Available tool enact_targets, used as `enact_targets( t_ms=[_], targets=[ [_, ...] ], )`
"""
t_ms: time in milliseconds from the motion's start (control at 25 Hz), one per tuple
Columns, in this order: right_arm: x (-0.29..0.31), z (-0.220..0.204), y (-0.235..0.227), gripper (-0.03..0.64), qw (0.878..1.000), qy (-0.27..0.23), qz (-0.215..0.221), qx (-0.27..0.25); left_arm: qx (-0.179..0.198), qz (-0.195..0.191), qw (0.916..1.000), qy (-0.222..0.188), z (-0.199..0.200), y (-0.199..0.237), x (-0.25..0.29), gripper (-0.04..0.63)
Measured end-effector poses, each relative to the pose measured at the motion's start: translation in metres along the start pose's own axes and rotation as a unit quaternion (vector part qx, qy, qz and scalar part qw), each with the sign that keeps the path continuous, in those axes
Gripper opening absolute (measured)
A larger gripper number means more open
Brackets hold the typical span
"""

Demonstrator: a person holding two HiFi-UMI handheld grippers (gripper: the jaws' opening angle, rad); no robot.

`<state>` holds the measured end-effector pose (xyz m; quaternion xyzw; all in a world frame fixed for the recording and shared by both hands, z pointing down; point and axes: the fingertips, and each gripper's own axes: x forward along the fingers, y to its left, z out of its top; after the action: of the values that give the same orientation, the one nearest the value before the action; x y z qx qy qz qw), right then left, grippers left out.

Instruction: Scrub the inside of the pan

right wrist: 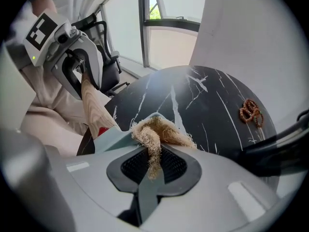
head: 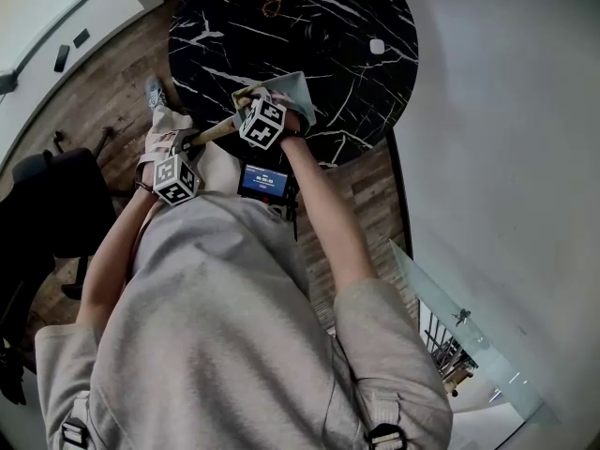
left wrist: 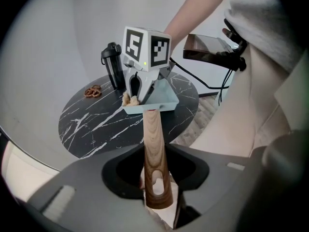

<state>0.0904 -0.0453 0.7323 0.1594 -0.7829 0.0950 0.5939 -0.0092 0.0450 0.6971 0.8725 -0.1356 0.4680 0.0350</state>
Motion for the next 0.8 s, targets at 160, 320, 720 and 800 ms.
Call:
enact_targets(
  t_ms=[160, 320, 720, 800],
  targets=[
    [-0.004, 0.010, 0.001, 0.058, 0.999, -0.015, 0.032, 0.038, 0.006, -0.003, 1.0000, 0.001, 0.000, 0.000, -0.001, 0.127],
    [-0.009, 0.020, 0.002, 0.054, 0.994, -0.053, 0.051, 0.084, 0.007, -0.002, 1.0000, 0.004, 0.001, 0.003, -0.001, 0.130],
    [-0.086, 0.078, -0.028, 0.055, 0.957, -0.257, 0.034, 0.131, 0.002, 0.006, 0.9998, 0.018, 0.000, 0.012, 0.000, 0.129],
    [-0.092, 0.059, -0.042, 0.058, 0.969, -0.222, -0.008, 0.112, 0.002, 0.007, 0.9998, 0.020, 0.000, 0.012, 0.001, 0.129]
  ],
)
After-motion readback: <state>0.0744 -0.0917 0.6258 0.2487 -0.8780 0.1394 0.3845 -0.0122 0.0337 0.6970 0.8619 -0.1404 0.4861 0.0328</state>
